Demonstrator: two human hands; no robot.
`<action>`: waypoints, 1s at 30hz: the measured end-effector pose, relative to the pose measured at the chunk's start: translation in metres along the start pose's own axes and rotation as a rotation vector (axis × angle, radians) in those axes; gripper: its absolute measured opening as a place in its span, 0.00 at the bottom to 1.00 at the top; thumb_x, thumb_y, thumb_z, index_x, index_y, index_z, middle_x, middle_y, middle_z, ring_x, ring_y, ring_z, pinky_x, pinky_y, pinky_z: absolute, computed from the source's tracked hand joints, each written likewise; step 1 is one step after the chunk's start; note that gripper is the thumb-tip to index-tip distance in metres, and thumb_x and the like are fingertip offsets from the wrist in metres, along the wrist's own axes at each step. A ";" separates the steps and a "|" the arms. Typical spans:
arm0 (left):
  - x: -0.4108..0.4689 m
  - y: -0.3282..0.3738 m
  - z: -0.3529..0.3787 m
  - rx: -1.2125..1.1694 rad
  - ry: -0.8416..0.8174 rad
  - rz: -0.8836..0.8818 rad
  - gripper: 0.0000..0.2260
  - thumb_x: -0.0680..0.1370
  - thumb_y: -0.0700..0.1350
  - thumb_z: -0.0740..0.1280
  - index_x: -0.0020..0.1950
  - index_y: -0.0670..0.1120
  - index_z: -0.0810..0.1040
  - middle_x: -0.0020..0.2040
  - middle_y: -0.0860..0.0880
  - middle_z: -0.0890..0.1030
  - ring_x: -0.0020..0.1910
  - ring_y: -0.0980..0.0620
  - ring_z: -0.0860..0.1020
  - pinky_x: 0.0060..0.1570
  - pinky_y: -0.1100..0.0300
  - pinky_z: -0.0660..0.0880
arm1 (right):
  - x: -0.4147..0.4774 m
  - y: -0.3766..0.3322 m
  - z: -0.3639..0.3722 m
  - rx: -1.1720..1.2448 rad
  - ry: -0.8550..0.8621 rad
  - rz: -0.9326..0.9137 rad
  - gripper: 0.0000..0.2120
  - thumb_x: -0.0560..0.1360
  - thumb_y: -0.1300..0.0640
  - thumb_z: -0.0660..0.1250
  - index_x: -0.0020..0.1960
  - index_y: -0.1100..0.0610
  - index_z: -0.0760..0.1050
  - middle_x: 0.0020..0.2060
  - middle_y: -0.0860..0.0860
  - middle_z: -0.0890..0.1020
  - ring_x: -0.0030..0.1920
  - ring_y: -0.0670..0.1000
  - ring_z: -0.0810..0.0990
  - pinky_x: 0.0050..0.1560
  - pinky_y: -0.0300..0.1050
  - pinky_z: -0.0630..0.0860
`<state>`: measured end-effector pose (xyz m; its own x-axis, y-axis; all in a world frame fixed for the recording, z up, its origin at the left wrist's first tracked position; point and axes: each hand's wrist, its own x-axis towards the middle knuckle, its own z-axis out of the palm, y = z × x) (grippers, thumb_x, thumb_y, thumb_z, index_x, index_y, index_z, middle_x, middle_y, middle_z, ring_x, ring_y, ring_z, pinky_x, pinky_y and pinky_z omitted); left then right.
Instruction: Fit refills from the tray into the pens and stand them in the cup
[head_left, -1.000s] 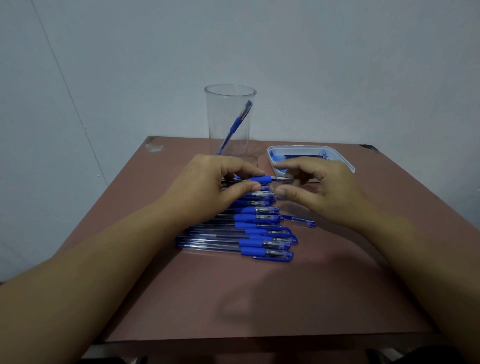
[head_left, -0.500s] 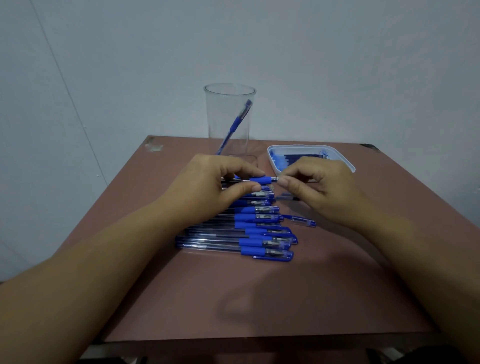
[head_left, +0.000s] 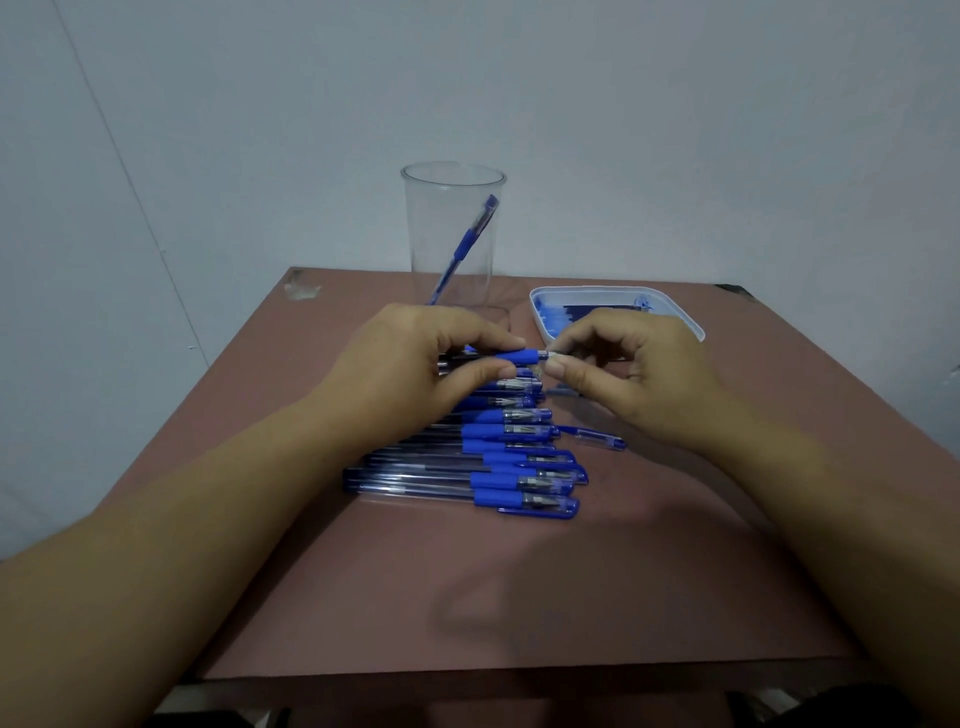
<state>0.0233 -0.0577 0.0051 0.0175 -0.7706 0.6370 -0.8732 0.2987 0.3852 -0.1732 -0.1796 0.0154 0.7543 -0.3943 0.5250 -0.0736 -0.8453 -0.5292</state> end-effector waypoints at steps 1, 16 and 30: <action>0.000 0.000 0.000 0.038 0.006 0.016 0.11 0.76 0.54 0.71 0.57 0.56 0.83 0.46 0.64 0.82 0.44 0.65 0.79 0.45 0.62 0.78 | 0.000 0.000 -0.003 -0.005 -0.042 0.057 0.06 0.73 0.50 0.73 0.45 0.42 0.77 0.35 0.39 0.80 0.36 0.42 0.78 0.36 0.35 0.74; -0.001 -0.001 0.000 0.302 0.041 0.097 0.10 0.77 0.53 0.67 0.56 0.52 0.83 0.48 0.56 0.84 0.43 0.60 0.78 0.42 0.61 0.76 | -0.008 0.004 -0.037 -0.203 -0.377 0.345 0.04 0.72 0.53 0.74 0.43 0.49 0.79 0.33 0.44 0.81 0.31 0.40 0.76 0.33 0.32 0.71; -0.004 0.004 0.005 0.184 0.022 0.084 0.12 0.76 0.55 0.68 0.57 0.54 0.83 0.46 0.58 0.83 0.43 0.64 0.75 0.43 0.70 0.72 | -0.005 0.005 -0.011 -0.086 -0.029 0.045 0.12 0.72 0.52 0.74 0.44 0.36 0.74 0.38 0.40 0.79 0.38 0.47 0.76 0.40 0.42 0.75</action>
<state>0.0170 -0.0563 0.0013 -0.0501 -0.7345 0.6767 -0.9463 0.2517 0.2031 -0.1849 -0.1857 0.0177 0.7676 -0.4233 0.4812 -0.1631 -0.8552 -0.4920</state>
